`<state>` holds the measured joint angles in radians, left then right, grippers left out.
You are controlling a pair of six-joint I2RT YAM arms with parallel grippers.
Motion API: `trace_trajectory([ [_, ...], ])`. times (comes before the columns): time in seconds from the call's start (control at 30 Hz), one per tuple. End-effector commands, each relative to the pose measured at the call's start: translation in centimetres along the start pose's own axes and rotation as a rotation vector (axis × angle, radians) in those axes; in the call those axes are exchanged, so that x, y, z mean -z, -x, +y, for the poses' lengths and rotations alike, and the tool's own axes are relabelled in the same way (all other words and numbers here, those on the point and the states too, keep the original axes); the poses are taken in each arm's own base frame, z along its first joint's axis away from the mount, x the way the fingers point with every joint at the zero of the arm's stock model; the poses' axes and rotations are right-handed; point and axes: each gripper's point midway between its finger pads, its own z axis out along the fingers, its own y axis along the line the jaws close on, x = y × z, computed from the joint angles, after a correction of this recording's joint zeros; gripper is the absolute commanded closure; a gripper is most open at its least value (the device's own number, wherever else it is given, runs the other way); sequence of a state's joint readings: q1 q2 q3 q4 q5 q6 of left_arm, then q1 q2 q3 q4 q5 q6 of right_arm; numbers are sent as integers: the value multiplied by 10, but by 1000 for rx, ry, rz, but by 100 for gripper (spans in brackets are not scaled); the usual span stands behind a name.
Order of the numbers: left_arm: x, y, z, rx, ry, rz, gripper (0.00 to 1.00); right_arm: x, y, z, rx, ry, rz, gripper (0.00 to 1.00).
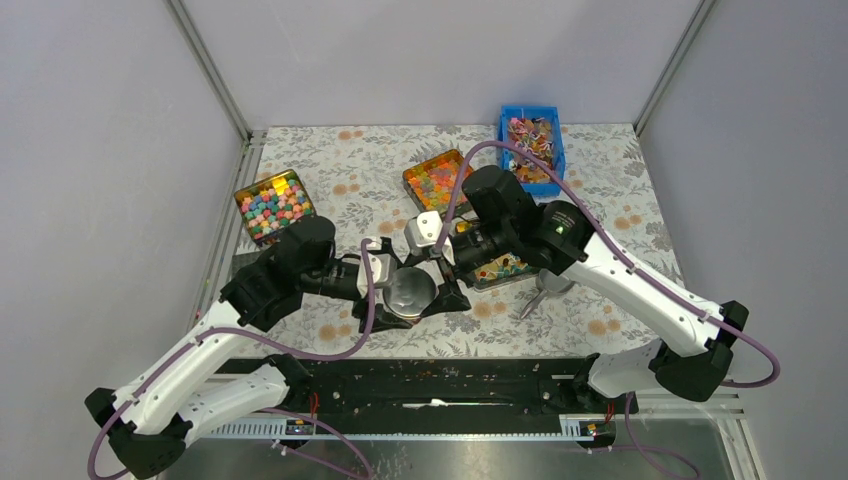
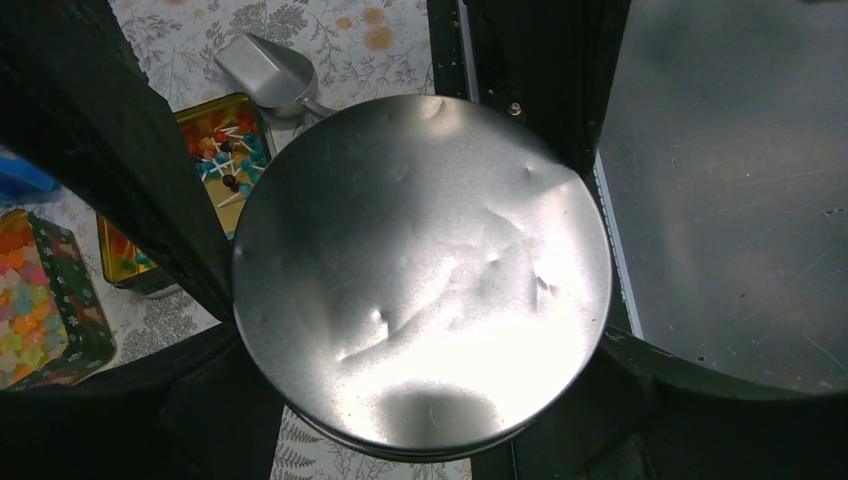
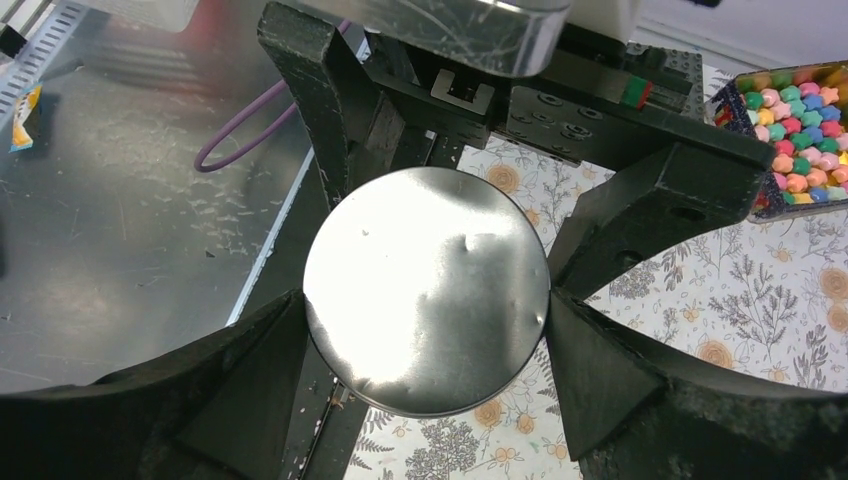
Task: Pack the candies
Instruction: Screw the bottle lid onto the packing bottle.
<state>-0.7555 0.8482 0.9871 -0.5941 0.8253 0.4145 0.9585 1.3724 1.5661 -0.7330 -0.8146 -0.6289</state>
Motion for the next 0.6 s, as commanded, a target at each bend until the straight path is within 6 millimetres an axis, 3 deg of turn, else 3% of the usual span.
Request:
trace_trajectory([
  [0.0, 5, 45, 8, -98, 28, -121, 50, -3, -7, 4, -6, -13, 6, 20],
  [0.23, 6, 73, 15, -110, 64, -237, 52, -7, -22, 2, -11, -76, -4, 22],
  [0.57, 8, 103, 34, -126, 145, -344, 54, -10, -26, -14, -103, -190, 7, 24],
])
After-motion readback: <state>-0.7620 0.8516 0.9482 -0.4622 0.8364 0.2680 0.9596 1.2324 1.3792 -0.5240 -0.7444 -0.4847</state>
